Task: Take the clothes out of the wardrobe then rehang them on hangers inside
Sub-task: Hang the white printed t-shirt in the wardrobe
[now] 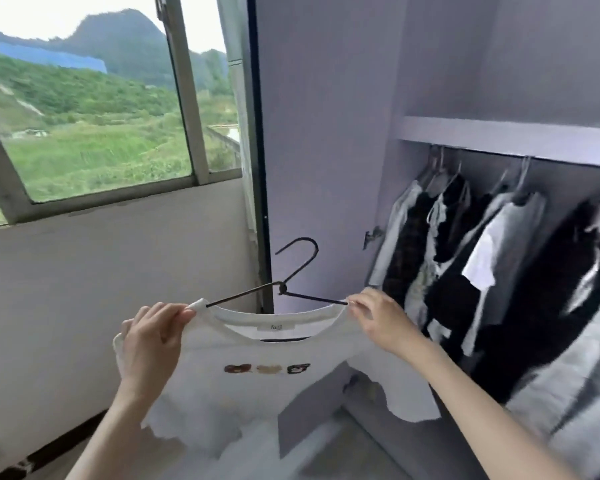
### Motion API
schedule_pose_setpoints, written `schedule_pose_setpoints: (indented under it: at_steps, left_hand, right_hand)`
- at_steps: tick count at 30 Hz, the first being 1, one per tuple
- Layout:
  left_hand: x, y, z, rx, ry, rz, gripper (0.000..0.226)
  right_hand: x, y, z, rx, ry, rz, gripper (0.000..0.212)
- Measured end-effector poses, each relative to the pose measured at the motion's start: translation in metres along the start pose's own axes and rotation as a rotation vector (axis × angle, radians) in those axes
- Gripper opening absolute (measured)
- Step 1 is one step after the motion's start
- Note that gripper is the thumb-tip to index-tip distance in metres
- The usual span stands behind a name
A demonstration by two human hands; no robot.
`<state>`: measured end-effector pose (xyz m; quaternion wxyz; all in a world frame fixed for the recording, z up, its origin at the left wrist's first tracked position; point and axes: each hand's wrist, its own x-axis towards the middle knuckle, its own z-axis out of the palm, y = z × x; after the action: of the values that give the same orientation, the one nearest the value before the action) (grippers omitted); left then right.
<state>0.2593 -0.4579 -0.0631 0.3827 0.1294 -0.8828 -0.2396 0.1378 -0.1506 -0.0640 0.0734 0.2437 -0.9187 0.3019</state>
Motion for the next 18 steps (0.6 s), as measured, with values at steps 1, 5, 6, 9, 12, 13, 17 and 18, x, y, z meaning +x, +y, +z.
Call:
schedule_pose_setpoints:
  at_steps: [1,5,6,9,12,13,17,18]
  left_hand:
    - [0.005,0.001,0.006,-0.022,-0.018,0.016,0.025]
    - [0.018,0.009,0.030,-0.152,-0.097,0.037,0.023]
    - [0.019,0.011,0.038,-0.185,-0.120,0.044,0.019]
    - [0.022,0.019,0.060,-0.255,-0.194,0.058,0.027]
    - [0.025,0.028,0.083,-0.320,-0.257,0.082,0.022]
    - [0.025,0.031,0.091,-0.342,-0.285,0.082,0.018]
    - [0.018,0.054,0.125,-0.367,-0.435,0.079,0.017]
    - [0.014,0.063,0.133,-0.365,-0.482,0.082,0.017]
  right_hand:
    - [-0.005,0.005,-0.006,-0.006,0.022,0.013,0.021]
    - [-0.027,0.006,-0.031,-0.028,0.141,0.036,0.018]
    - [-0.035,0.007,-0.036,-0.053,0.165,0.052,0.019]
    - [-0.057,0.015,-0.050,-0.126,0.193,0.136,0.027]
    - [-0.081,0.018,-0.056,-0.261,0.266,0.132,0.034]
    - [-0.090,0.018,-0.056,-0.320,0.319,0.108,0.036]
    - [-0.126,0.022,-0.056,-0.394,0.416,0.229,0.041]
    - [-0.134,0.025,-0.057,-0.419,0.424,0.283,0.041]
